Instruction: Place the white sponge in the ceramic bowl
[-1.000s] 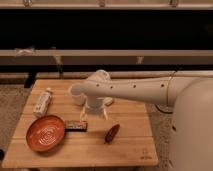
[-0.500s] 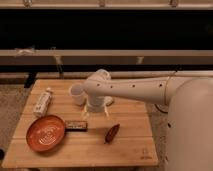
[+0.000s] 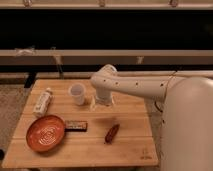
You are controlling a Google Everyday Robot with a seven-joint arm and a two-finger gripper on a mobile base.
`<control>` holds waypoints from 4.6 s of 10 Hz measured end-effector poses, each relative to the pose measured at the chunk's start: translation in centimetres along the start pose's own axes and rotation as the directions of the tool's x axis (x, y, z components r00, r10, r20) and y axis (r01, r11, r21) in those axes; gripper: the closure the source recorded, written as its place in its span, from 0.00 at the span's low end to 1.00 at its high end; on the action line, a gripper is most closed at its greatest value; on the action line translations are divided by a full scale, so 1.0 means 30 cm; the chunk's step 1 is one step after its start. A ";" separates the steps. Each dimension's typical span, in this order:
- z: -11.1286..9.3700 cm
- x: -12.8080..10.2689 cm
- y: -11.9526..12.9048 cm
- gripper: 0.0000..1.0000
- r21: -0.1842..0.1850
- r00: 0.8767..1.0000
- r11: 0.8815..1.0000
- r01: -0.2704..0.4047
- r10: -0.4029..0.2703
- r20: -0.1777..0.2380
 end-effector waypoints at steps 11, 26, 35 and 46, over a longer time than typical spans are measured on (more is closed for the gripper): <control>0.185 0.290 0.092 0.20 0.045 0.976 0.979 0.199 -0.202 0.078; 0.135 0.071 -0.008 0.86 0.030 0.964 0.965 0.262 -0.263 0.045; -0.018 -0.338 -0.396 0.86 0.055 0.889 0.888 0.457 -0.458 0.014; 0.023 -0.290 -0.835 0.52 0.186 0.717 0.702 0.688 -0.697 -0.022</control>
